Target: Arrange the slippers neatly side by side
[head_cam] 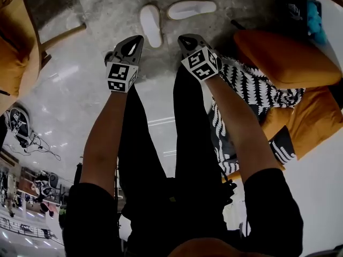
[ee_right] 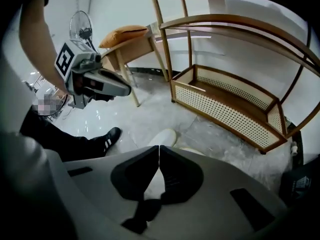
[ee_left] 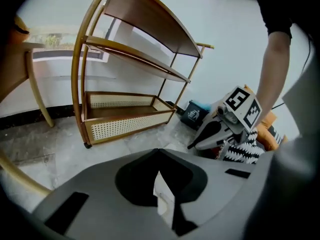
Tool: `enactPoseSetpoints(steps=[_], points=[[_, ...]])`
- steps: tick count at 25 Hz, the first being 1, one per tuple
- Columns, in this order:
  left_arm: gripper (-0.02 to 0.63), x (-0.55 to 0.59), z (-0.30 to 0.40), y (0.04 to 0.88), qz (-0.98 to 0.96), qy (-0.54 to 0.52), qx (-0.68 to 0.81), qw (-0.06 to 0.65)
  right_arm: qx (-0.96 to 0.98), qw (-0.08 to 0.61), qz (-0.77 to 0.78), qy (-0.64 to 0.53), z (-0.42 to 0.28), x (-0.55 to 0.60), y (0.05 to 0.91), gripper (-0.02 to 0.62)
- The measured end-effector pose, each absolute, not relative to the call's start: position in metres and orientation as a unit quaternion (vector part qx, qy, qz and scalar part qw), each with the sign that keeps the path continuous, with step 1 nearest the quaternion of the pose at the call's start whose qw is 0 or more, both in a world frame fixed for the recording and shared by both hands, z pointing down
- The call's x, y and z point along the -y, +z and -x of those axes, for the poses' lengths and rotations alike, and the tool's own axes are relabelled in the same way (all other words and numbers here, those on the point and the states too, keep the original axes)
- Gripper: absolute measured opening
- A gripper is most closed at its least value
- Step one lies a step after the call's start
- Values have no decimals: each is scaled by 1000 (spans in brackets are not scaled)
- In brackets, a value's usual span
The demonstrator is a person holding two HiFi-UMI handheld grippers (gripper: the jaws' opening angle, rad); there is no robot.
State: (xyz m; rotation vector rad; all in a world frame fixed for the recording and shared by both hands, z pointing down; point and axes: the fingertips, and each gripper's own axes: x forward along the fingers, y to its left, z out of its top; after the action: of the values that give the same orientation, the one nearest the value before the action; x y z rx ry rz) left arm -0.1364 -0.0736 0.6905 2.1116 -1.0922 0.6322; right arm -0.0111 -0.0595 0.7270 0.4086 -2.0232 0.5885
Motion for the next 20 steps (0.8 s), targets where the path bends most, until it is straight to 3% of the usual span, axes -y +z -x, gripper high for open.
enactPoseSetpoints(steps=[8,10,12,20], points=[[15,65,143,728,-821,268,385,325,824,513,-171,169,-16,108,778,41],[15,65,146,736,-826,275,374,318,820,518,-183,158,-22,126,798,109],[15,65,149,743,-831,279,367,313,816,531,-178,145,-29,139,818,120],[15,64,152,806,-857,306,313,273,802,592,-25,71,-36,127,896,121]])
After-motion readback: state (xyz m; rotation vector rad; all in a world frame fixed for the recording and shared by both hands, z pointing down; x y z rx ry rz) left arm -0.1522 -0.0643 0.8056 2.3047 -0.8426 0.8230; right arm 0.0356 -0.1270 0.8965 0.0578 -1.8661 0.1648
